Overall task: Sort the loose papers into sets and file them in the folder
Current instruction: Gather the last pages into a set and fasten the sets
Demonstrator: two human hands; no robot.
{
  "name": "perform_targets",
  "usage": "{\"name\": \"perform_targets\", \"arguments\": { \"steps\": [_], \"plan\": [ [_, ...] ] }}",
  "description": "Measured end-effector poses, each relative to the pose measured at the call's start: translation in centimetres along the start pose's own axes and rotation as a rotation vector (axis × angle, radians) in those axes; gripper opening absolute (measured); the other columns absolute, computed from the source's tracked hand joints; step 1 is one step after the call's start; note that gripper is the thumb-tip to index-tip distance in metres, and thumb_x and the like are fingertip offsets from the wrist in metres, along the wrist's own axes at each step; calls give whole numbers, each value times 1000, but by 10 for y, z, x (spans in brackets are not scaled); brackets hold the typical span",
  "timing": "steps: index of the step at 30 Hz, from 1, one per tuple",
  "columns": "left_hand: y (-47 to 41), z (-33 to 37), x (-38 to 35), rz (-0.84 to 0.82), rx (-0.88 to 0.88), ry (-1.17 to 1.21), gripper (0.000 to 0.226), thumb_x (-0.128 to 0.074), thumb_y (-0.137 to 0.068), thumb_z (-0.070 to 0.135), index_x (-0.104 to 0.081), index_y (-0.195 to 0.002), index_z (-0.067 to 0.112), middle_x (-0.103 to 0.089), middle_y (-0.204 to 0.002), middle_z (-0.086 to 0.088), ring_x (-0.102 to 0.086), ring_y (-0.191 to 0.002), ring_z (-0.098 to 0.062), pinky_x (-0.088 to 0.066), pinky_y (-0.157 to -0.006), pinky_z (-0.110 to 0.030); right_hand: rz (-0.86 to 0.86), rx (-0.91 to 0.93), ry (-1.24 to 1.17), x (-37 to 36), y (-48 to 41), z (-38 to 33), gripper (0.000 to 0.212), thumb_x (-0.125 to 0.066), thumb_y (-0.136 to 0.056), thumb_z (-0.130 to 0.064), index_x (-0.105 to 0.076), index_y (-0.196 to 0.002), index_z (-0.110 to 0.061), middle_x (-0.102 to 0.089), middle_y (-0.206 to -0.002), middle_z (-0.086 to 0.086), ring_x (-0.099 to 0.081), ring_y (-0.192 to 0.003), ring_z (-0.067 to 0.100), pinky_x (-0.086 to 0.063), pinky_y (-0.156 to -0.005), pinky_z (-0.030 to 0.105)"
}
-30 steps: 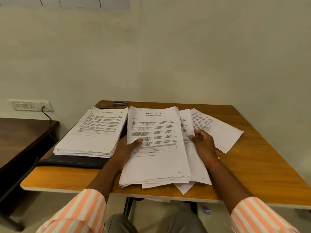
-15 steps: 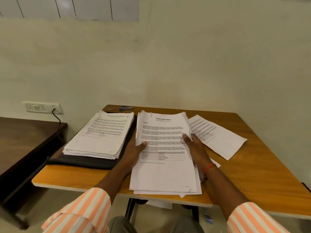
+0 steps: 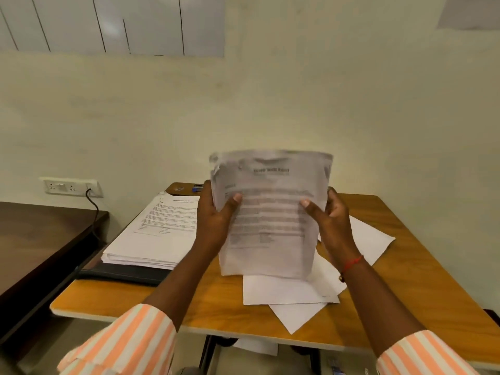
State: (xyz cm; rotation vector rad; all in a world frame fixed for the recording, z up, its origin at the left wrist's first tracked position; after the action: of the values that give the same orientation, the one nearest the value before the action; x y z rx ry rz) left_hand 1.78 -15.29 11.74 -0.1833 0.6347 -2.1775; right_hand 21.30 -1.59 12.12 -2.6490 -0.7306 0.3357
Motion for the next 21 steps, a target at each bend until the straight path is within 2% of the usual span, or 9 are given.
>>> {"name": "perform_targets", "arguments": {
  "steps": [3, 7, 10, 12, 15, 18, 21],
  "plan": [
    [7, -9, -2, 55, 19, -16, 56, -71, -80, 49, -53, -126, 23, -67, -113, 0, -69, -100, -16, -62, -77, -30, 8, -35, 36, 1, 12, 16, 38, -75, -85, -25, -61, -121, -25, -73, -109, -1, -71, -101, 22, -61, -78, 38],
    [10, -14, -4, 78, 60, -2, 49, -76, -77, 57, -57, -113, 28, -70, -106, 2, -71, -92, -15, -61, -72, -27, 7, -108, 79, -2, 22, 32, 40, -76, -80, -33, -65, -117, -26, -75, -107, -6, -72, -99, 16, -61, -77, 31],
    [12, -13, -3, 143, 67, 65, 38, -77, -77, 51, -59, -102, 28, -71, -98, 3, -72, -85, -8, -57, -66, -20, 39, -125, 76, -2, 24, 34, 35, -77, -83, -27, -66, -116, -25, -75, -105, -7, -73, -95, 13, -60, -72, 27],
    [16, -16, -4, 142, 84, 67, 38, -73, -77, 49, -60, -104, 25, -71, -98, 5, -72, -83, -6, -56, -64, -17, 59, -138, 57, -2, 26, 37, 33, -76, -85, -23, -66, -117, -22, -75, -104, -6, -73, -92, 11, -60, -69, 26],
    [26, -29, -6, 92, 135, 24, 40, -72, -83, 48, -62, -115, 25, -73, -102, 8, -73, -89, -9, -57, -65, -18, 47, -198, 66, -6, 35, 49, 34, -77, -84, -25, -63, -114, -26, -74, -102, -8, -72, -88, 8, -57, -63, 20],
    [32, -35, -6, 69, 115, -1, 31, -71, -87, 41, -60, -114, 31, -72, -103, 11, -71, -90, 1, -56, -64, -15, 84, -200, 54, -5, 38, 55, 40, -78, -84, -28, -62, -120, -24, -73, -105, -5, -72, -87, 9, -57, -63, 21],
    [35, -42, -7, -23, 158, -45, 26, -70, -92, 33, -60, -116, 28, -72, -104, 10, -71, -89, 2, -55, -63, -13, 30, -208, 91, -6, 39, 63, 47, -76, -85, -31, -58, -128, -22, -71, -114, -3, -71, -95, 12, -57, -65, 20]
  ]
}}
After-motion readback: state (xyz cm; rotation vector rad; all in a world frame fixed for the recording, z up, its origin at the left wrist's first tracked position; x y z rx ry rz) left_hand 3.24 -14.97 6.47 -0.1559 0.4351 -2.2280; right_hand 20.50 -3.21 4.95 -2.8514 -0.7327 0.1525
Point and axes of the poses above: each hand's wrist, its own y-axis away from the middle knuckle, its own x-axis out of the back of the hand, z = x × y, the point moved 2 cm from there along -y, towards the middle knuckle
